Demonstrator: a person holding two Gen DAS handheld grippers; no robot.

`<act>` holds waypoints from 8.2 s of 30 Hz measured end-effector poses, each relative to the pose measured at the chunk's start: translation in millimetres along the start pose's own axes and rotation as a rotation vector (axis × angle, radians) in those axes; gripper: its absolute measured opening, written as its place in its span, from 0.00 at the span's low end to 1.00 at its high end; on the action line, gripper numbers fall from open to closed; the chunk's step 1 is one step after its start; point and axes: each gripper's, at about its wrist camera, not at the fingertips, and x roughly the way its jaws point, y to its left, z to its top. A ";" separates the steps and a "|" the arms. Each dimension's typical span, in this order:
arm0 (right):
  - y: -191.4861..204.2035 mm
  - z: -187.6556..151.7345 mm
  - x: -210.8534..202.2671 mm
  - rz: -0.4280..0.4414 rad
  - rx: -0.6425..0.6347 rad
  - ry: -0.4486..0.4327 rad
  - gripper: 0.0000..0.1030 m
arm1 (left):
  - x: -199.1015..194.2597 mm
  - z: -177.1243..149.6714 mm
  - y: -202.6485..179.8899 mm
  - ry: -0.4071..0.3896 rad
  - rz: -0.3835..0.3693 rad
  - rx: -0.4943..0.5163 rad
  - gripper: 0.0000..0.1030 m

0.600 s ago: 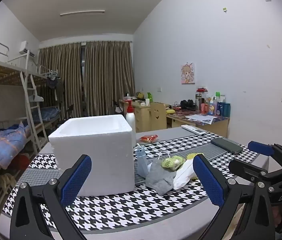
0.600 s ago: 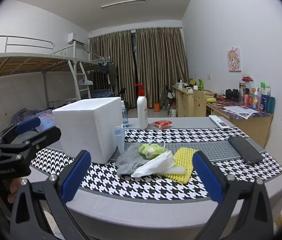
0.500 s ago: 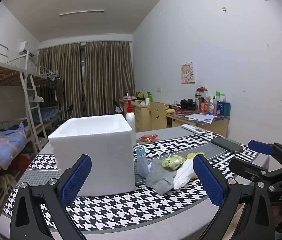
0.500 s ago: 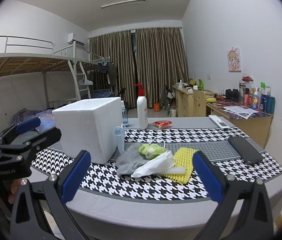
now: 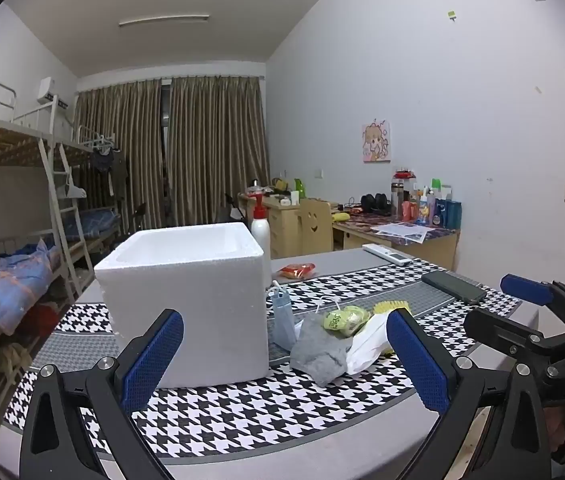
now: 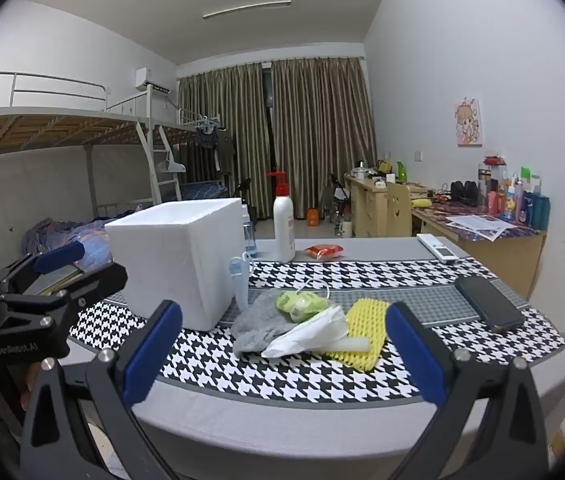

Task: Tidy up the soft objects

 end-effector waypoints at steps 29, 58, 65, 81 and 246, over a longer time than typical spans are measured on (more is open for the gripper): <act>-3.8 1.8 -1.1 -0.005 0.013 -0.010 1.00 | -2.6 0.3 -7.1 -0.015 0.030 0.018 0.99; -14.2 1.9 2.3 -0.038 0.019 0.008 1.00 | 4.6 0.7 -16.0 0.009 -0.012 0.041 0.99; -30.3 1.1 16.8 -0.076 0.042 0.051 1.00 | 28.0 -1.4 -23.1 0.055 -0.045 0.064 0.99; -55.2 -8.0 61.4 -0.118 0.073 0.167 1.00 | 92.8 -16.3 -32.9 0.229 -0.090 0.058 0.99; -72.4 38.4 90.3 -0.097 0.155 0.233 0.10 | 135.8 23.1 -26.1 0.371 -0.195 0.030 0.11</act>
